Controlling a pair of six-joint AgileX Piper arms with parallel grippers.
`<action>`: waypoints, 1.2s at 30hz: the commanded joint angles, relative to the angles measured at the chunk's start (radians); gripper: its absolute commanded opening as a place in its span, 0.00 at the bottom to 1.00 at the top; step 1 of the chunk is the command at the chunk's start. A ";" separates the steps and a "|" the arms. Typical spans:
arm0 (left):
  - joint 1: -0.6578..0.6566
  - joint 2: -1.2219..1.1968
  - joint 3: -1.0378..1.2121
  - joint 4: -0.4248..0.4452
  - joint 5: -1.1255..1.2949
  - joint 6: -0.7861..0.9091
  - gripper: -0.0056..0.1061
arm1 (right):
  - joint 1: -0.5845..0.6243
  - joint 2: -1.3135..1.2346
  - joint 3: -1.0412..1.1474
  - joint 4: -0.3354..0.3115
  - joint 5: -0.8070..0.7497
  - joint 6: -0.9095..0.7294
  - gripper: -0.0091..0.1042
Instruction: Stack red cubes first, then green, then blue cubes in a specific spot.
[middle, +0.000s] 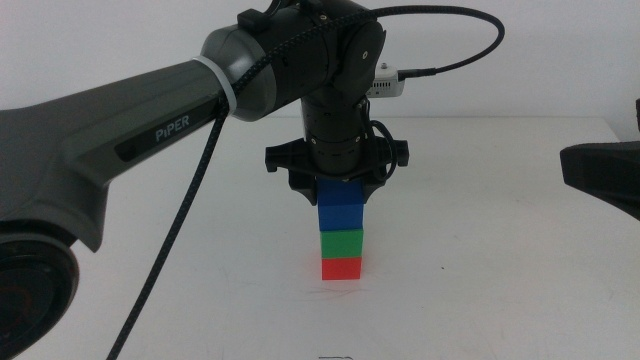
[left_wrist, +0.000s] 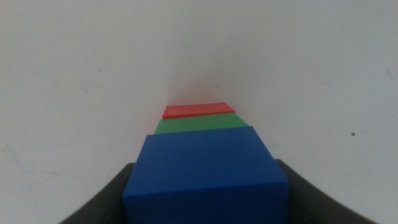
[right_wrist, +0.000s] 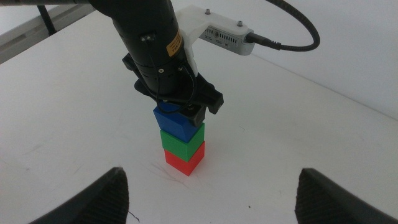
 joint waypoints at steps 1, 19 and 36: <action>-0.003 -0.058 -0.025 0.001 0.023 0.004 0.60 | -0.006 -0.005 -0.023 -0.014 -0.068 -0.016 0.89; 0.003 -0.164 -0.047 -0.018 0.020 0.124 0.89 | -0.006 -0.005 -0.023 -0.014 -0.068 -0.016 0.89; 0.148 -0.675 0.145 0.073 0.011 0.513 0.89 | -0.006 -0.005 -0.023 -0.014 -0.068 -0.016 0.89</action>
